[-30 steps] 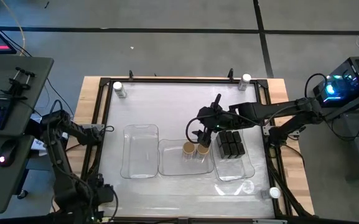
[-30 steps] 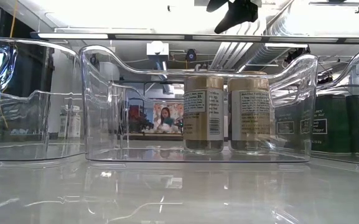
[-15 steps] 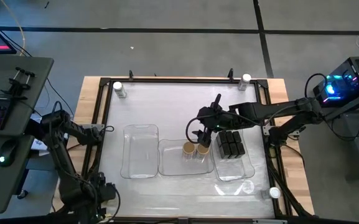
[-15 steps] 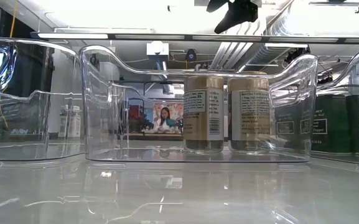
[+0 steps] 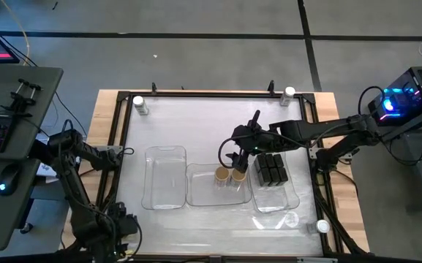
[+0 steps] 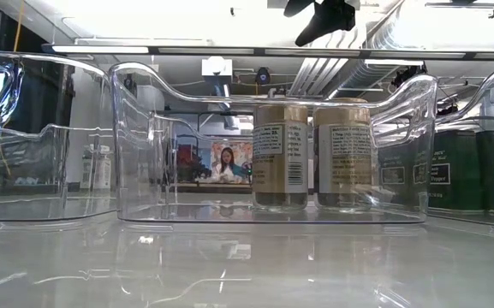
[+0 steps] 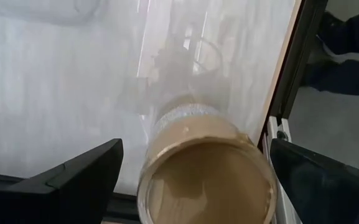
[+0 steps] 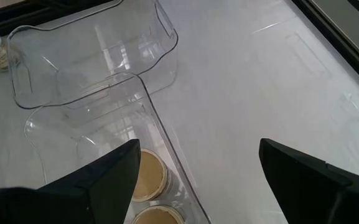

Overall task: Sort spices by type
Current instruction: Put the golden seasoning bottle into the middle transparent bin aligned with the other golden seasoning bottles

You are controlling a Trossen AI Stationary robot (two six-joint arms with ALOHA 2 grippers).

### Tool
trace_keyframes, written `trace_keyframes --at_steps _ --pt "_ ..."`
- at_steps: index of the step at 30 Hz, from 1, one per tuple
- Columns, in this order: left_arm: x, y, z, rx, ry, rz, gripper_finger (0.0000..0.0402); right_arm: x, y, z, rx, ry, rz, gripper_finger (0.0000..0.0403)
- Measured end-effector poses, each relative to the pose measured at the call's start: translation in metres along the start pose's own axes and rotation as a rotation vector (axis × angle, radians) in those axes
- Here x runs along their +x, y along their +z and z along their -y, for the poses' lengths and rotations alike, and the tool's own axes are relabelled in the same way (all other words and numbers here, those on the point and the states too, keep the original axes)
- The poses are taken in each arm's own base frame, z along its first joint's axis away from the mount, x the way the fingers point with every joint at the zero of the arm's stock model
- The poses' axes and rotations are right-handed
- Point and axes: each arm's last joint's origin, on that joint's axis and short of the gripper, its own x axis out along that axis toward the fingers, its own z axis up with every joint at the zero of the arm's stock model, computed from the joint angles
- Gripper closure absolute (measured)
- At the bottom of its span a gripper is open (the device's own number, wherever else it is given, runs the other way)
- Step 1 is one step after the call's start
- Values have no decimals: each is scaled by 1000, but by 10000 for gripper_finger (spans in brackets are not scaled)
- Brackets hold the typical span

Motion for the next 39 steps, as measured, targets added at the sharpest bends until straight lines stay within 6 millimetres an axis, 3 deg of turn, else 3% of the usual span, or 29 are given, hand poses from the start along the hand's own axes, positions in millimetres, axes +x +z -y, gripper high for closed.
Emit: trace_keyframes --at_steps 8,19,24,27,31,35,39 --pt "0 -2 1 -21 -3 -12 31 0 0 0 -1 0 0 81" --pt "-1 -2 2 -21 -12 -3 161 0 0 0 -3 -12 5 81" --pt "-4 0 0 -15 -29 -27 161 0 0 0 -11 -11 5 81" --pt "-24 6 -9 -20 -87 -32 161 0 0 0 -20 15 -6 81" --pt "-73 19 -32 -40 -261 37 161 -5 0 0 -16 60 -11 81" --pt "-124 43 -76 -116 -383 183 161 -17 1 3 -8 76 17 81" --pt "-144 77 -121 -98 -269 332 161 -30 3 7 12 79 55 81"
